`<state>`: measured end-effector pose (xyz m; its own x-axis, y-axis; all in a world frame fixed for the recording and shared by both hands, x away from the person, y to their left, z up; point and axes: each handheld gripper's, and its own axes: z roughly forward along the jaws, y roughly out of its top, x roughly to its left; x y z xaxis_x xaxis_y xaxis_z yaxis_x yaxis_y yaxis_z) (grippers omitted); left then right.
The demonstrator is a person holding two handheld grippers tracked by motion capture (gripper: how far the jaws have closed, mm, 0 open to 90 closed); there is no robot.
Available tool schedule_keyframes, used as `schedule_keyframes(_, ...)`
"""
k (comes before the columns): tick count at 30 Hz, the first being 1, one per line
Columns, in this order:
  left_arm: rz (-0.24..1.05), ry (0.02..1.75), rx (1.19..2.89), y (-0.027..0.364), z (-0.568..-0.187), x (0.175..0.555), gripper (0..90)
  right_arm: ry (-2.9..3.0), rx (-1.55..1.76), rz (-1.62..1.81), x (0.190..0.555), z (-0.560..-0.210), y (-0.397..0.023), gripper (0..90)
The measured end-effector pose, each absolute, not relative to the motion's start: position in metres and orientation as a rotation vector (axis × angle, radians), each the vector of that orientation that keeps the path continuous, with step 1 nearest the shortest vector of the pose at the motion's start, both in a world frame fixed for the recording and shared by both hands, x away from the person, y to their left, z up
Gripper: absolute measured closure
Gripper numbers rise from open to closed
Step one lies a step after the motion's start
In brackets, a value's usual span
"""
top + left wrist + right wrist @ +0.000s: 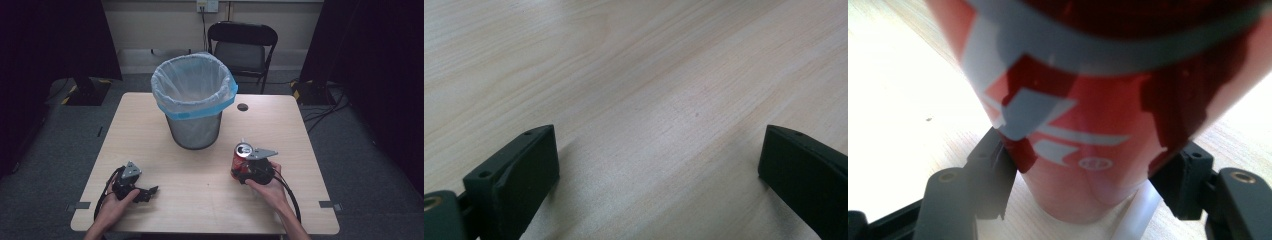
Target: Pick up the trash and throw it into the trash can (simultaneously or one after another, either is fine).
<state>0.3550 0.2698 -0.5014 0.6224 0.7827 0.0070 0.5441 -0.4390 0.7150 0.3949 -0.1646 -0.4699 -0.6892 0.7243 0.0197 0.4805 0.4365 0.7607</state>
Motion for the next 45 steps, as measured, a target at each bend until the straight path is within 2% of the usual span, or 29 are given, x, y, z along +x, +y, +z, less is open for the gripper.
schedule_keyframes(19, 0.445, 1.035, 2.154, 0.270, -0.501, 0.355, 2.4, 2.388, 1.078, 1.196, 0.395, -0.460, -0.170, 34.5)
schedule_keyframes(45, 0.445, 1.035, 2.154, 0.270, -0.501, 0.355, 2.4, 2.395, 0.957, 1.382, 0.389, -0.415, -0.158, 34.6)
